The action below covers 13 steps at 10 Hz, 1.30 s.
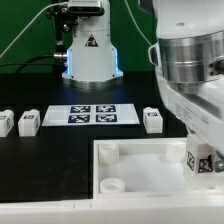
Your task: Assemble one leg
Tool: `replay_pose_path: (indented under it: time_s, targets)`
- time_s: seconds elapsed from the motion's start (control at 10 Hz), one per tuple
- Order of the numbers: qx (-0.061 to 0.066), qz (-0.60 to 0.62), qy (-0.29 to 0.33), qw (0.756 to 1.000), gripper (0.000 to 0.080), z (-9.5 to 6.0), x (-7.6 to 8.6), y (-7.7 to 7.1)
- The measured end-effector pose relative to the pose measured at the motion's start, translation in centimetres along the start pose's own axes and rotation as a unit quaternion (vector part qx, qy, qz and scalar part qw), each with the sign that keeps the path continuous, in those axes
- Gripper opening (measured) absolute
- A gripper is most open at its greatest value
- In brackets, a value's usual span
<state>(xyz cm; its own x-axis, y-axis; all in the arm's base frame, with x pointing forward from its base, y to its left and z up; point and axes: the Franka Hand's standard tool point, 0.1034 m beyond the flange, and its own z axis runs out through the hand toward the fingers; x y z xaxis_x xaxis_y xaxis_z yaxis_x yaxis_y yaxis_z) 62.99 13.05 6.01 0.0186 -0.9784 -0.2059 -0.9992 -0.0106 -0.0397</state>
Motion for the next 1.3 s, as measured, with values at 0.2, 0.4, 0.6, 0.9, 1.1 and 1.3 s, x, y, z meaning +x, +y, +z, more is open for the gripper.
replay_pose_path:
  time_s: [0.2,0.4,0.6,0.9,1.1,1.3]
  targets:
    - [0.003,0.076,-0.004,0.997,0.0294,0.1,-0.1,-0.1]
    - [0.006,0.165,-0.002,0.986,0.0294,0.1,-0.1,-0.2]
    - [0.009,0.205,-0.001,0.979,0.0294,0.0,0.1,-0.3]
    - [0.009,0.193,-0.001,0.981,0.0517,0.1,0.0,-0.2]
    - [0.008,0.168,-0.002,0.986,0.062,-0.1,-0.4,0.0]
    - [0.008,0.142,-0.008,0.99,0.0648,-1.2,-1.0,0.9]
